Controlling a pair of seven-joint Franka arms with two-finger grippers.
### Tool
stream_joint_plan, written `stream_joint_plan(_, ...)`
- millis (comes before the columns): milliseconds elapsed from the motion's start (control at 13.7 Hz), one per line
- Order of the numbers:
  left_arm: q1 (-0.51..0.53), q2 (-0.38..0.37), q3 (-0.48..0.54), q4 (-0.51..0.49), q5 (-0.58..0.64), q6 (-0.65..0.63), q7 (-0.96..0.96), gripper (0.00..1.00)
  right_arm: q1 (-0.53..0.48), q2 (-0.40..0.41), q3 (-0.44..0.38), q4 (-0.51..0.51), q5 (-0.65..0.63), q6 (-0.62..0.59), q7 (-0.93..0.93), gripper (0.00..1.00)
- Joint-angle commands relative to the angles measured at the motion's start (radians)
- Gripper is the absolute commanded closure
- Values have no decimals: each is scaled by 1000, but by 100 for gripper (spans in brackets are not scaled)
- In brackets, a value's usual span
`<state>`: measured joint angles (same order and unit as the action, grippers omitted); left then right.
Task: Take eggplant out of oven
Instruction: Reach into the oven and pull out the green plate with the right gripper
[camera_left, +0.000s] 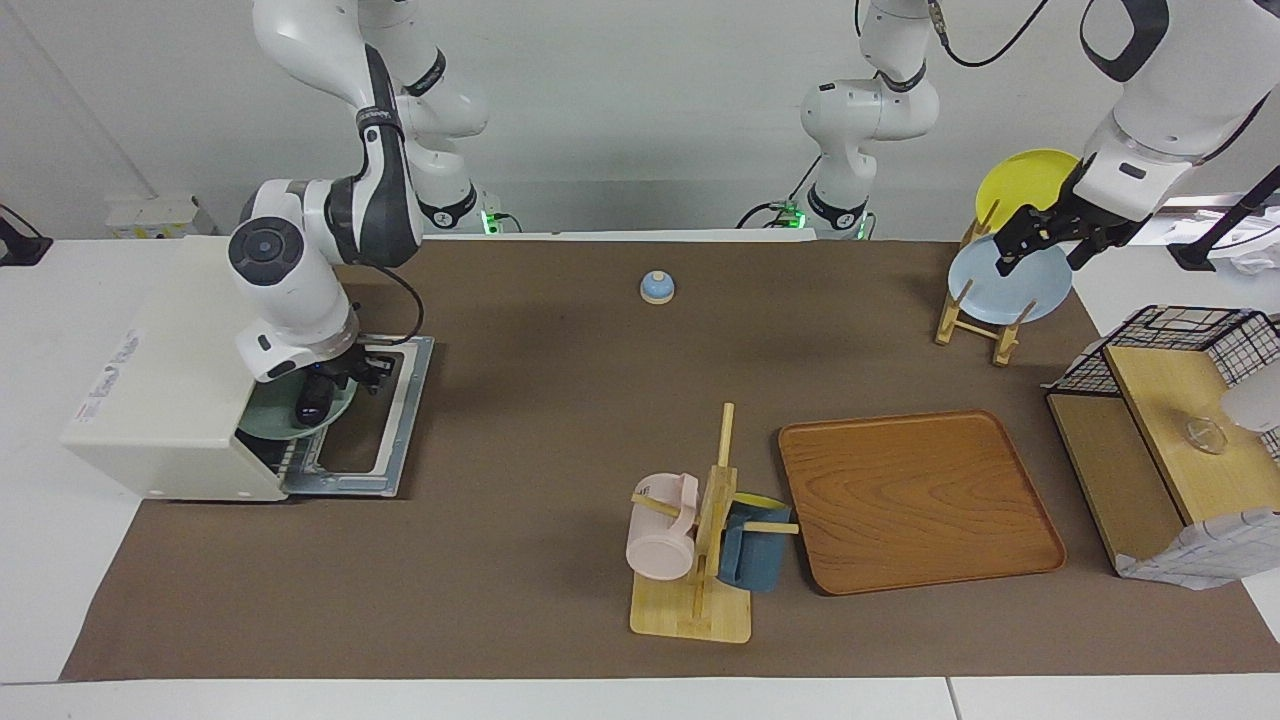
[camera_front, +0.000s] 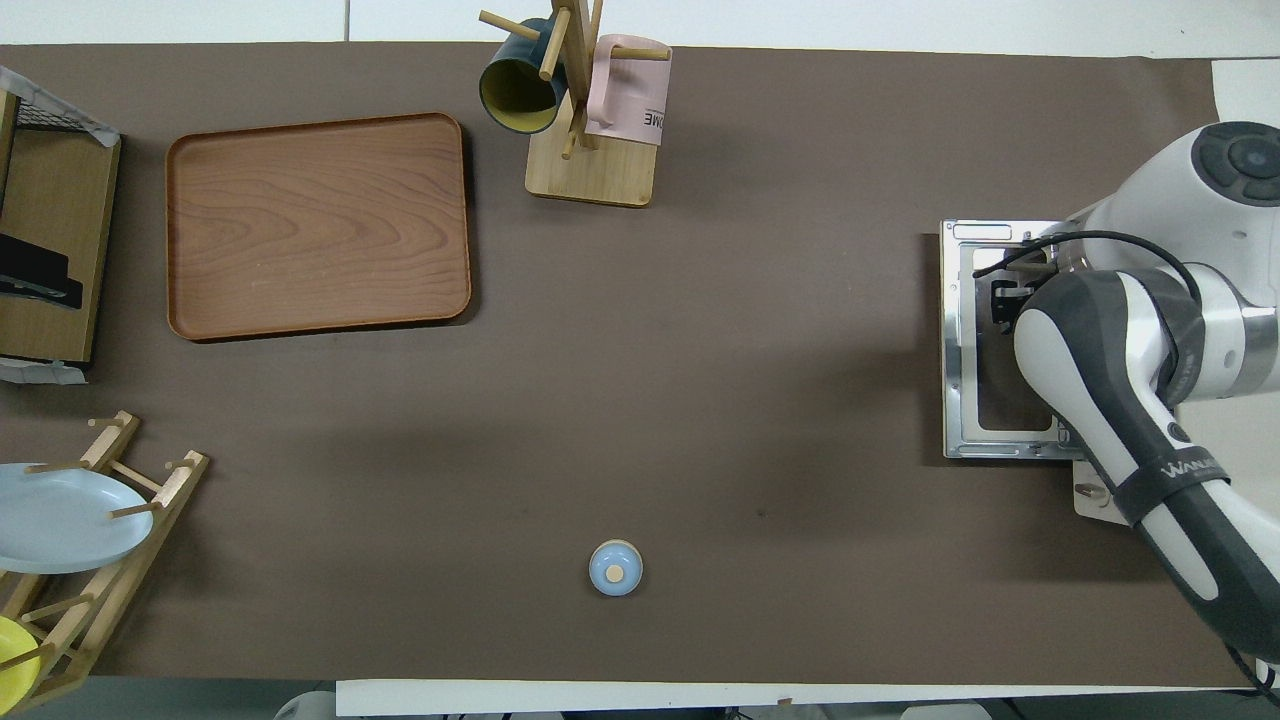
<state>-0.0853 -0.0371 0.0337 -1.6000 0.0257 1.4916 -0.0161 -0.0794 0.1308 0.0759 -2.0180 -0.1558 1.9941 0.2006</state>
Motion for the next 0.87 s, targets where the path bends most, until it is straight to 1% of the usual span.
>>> stream_joint_plan(0, 7, -15, -3, -6, -3, -17, 2, 0, -25, -39, 12, -80, -78, 57, -68, 68)
stream_joint_plan(73, 6, -15, -3, -6, -3, -16, 2, 0, -23, -39, 12, -85, -112, 69, -81, 75)
stream_joint_plan(219, 6, -15, -3, -6, -3, -17, -1, 0, -10, -36, 13, -78, -146, 63, -89, 100)
stream_joint_plan(291, -1, -15, -3, -8, -3, -20, 1, 0, 1, -34, 21, -62, -166, 51, -90, 100)
stream_joint_plan(364, -5, -15, -3, -6, -3, -16, 1, 0, 38, -28, 19, -39, -168, 32, -87, 100)
stream_joint_plan(510, 7, -15, -3, -6, -3, -22, 1, 0, 119, -2, 21, 43, -166, -33, -55, 100)
stream_joint_plan(656, 12, -20, 0, -11, 2, -25, 5, 0, 231, 50, 21, 144, -156, -127, 82, 100)
stream_joint_plan(801, 38, -21, 0, -15, 5, -24, 5, 0, 363, 140, 21, 310, -113, -242, 270, 100)
